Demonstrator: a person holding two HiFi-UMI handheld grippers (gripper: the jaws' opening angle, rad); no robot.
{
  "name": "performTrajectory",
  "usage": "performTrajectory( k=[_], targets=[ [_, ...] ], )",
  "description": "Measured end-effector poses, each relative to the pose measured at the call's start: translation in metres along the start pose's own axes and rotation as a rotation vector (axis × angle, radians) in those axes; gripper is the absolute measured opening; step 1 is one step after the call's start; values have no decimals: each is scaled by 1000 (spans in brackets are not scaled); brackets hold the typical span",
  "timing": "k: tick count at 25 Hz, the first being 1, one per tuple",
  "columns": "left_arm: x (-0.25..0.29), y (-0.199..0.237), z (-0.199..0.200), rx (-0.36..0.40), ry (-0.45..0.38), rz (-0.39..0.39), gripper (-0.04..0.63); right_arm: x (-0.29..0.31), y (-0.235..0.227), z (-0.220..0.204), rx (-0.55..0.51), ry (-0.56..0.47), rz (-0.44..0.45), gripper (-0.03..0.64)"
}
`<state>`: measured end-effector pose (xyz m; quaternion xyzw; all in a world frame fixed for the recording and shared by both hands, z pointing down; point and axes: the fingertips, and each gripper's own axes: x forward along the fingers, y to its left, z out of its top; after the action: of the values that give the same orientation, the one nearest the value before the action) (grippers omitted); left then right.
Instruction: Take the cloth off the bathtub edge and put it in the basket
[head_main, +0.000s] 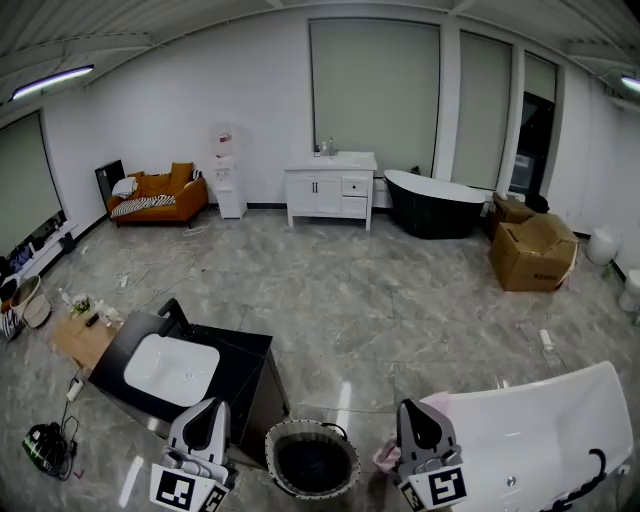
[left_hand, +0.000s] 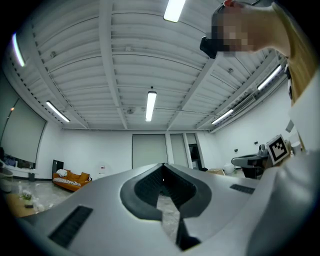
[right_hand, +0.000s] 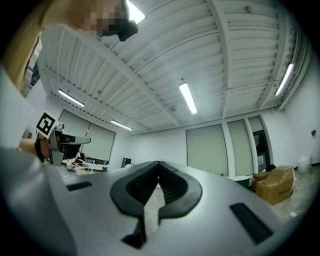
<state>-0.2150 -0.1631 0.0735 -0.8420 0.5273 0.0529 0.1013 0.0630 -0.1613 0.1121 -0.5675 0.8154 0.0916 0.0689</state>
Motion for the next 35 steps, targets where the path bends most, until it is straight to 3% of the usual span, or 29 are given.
performTrajectory(
  k=[7, 12, 29, 35],
  targets=[
    [10, -5, 1, 5, 4, -20, 6, -12, -37, 31, -40, -43, -116, 5],
    [13, -10, -2, -5, 6, -19, 6, -17, -51, 39, -55, -58, -150, 5],
    [25, -25, -8, -37, 30, -31, 6, -10, -43, 27, -40, 25, -102, 5],
    [34, -38, -7, -6, -17, -26, 6, -7, -26, 18, -25, 45, -67, 5]
  ],
)
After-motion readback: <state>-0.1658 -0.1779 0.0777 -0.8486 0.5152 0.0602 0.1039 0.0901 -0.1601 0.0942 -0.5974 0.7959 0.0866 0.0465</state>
